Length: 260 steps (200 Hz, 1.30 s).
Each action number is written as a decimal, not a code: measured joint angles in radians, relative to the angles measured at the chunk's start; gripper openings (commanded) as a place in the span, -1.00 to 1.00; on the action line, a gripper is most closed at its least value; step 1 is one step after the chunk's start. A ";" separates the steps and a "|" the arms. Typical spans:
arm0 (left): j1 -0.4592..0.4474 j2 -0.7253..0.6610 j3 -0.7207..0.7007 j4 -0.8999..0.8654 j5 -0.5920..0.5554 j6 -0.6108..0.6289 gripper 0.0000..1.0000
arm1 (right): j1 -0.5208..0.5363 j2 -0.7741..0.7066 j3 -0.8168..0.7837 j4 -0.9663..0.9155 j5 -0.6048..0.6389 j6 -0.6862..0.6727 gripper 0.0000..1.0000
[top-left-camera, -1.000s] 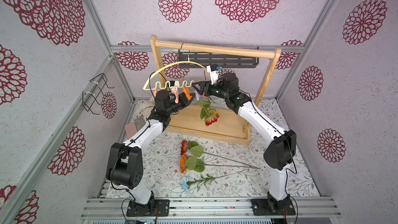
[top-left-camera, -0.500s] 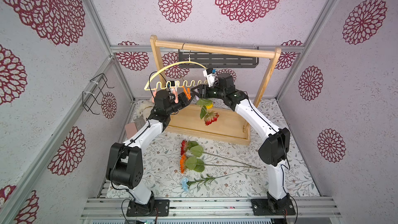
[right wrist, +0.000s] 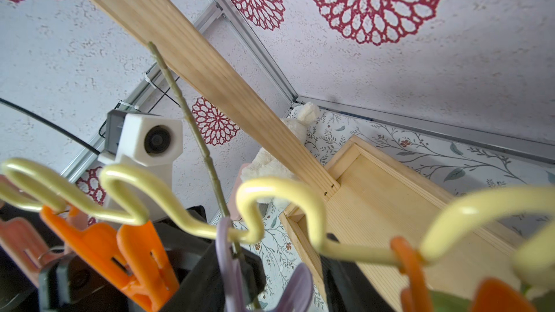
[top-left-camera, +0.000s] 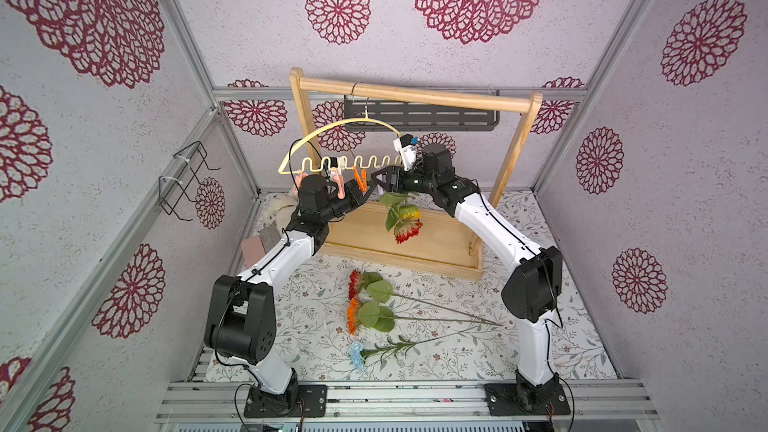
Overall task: Dry the flowers on a clothes hanger
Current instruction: Open the clamp at the hanger.
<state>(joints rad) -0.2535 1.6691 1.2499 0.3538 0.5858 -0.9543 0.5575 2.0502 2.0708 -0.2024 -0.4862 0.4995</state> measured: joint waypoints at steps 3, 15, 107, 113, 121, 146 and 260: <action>0.000 0.000 0.000 0.000 0.000 0.000 -1.00 | -0.001 -0.002 -0.002 0.000 0.000 0.000 0.06; 0.000 0.000 0.000 0.000 0.000 0.000 -1.00 | -0.003 -0.007 -0.009 0.002 0.000 0.000 0.06; 0.000 0.000 0.000 0.000 0.001 -0.004 -1.00 | -0.010 -0.044 -0.061 0.038 -0.030 -0.008 -0.54; 0.000 0.000 0.000 -0.001 0.003 -0.008 -1.00 | -0.010 -0.045 -0.064 0.048 -0.033 -0.014 -0.56; 0.000 0.000 0.000 0.000 0.004 -0.013 -1.00 | -0.010 -0.050 -0.076 0.063 -0.036 -0.019 -0.59; 0.000 0.000 0.000 0.000 0.008 -0.028 -1.00 | -0.010 -0.095 -0.170 0.154 -0.042 -0.045 -0.64; -0.001 0.002 0.000 0.049 0.043 -0.135 -1.00 | -0.019 -0.190 -0.540 0.755 -0.095 -0.099 -0.78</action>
<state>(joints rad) -0.2546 1.6707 1.2499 0.4026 0.6292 -1.0897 0.5388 1.8603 1.5311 0.5529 -0.5812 0.4004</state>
